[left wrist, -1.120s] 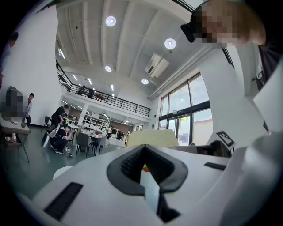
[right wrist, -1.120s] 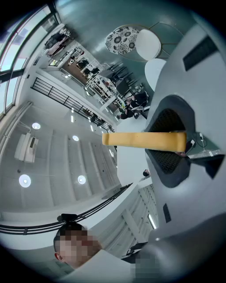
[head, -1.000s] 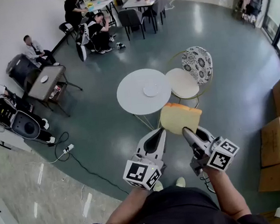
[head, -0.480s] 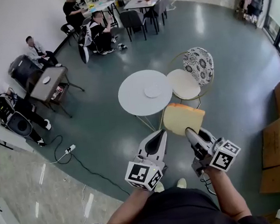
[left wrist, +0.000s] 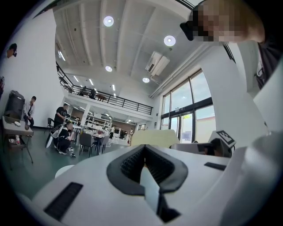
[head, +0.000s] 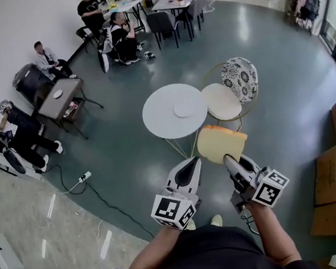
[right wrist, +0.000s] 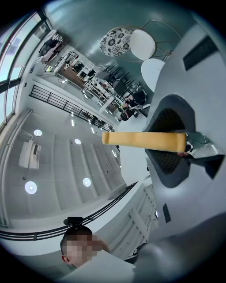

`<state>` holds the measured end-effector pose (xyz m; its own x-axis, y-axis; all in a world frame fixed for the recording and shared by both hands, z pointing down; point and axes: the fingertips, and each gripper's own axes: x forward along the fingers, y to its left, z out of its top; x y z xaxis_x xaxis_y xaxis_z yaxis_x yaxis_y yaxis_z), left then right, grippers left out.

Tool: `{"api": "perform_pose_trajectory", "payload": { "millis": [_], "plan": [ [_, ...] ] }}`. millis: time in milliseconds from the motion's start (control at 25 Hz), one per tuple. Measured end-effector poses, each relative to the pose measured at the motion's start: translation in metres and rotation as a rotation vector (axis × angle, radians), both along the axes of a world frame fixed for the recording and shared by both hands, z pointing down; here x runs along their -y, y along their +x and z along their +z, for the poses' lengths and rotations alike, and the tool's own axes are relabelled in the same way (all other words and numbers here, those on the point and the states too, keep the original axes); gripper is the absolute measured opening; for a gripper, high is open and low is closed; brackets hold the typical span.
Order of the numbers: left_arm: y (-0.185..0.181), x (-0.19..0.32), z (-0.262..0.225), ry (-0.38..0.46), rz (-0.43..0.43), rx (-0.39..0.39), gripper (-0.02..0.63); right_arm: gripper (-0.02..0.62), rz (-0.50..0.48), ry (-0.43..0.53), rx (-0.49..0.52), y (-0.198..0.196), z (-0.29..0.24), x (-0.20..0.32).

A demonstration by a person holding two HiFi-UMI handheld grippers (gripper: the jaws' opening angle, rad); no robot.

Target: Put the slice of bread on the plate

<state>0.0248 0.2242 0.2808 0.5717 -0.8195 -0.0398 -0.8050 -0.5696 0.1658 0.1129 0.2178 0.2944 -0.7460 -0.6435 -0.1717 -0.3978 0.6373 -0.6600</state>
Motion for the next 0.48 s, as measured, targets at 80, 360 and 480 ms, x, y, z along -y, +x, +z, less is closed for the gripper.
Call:
{"api": "perform_pose_trajectory", "payload": {
  "millis": [80, 360, 480],
  "plan": [
    [0.003, -0.001, 0.0, -0.001, -0.004, -0.001, 0.006, 0.092, -0.007, -0.001, -0.005, 0.003, 0.001, -0.001],
    [0.018, -0.002, 0.005, -0.002, -0.035, 0.002, 0.006, 0.092, -0.032, -0.009, -0.008, 0.017, 0.011, 0.0],
    [0.022, -0.003, 0.009, -0.009, -0.049, 0.007, 0.006, 0.092, -0.04, -0.016, -0.007, 0.022, 0.015, 0.0]
  ]
}}
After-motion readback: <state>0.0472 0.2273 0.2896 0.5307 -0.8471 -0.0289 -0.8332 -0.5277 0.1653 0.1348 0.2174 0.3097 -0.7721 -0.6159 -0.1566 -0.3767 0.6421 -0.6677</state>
